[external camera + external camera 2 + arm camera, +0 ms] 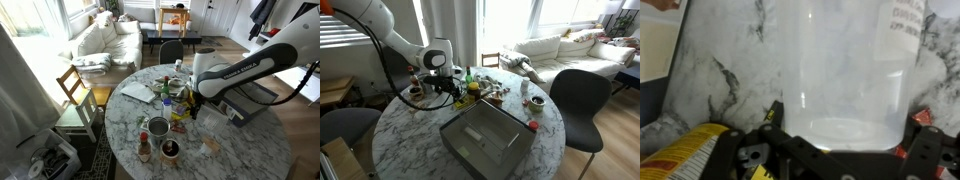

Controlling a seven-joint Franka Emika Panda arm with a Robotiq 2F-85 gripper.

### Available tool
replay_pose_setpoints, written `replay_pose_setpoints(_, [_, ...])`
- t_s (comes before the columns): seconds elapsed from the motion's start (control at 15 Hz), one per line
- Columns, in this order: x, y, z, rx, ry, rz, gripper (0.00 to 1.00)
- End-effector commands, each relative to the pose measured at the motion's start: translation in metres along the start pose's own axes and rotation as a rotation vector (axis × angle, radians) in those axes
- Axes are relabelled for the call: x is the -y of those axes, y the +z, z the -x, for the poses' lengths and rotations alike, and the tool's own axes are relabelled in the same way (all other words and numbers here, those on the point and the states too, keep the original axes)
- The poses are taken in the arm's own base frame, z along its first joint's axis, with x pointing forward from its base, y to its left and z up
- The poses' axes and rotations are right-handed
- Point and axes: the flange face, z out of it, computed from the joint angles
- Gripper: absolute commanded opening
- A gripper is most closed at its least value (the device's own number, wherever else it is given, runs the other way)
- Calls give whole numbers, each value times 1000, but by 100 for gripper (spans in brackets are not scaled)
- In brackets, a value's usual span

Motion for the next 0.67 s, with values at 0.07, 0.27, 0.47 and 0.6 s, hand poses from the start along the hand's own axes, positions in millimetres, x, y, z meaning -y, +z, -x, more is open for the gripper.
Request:
replay_pose_setpoints(0.07, [-4, 12, -26, -14, 2, 71, 100])
replay_pose_setpoints(0.27, [-6, 23, -35, -3, 18, 82, 100])
replay_pose_setpoints(0.47, [-7, 34, -45, -16, 46, 70, 100])
replay_pose_setpoints(0.6, [-10, 32, -54, -44, 75, 53, 100])
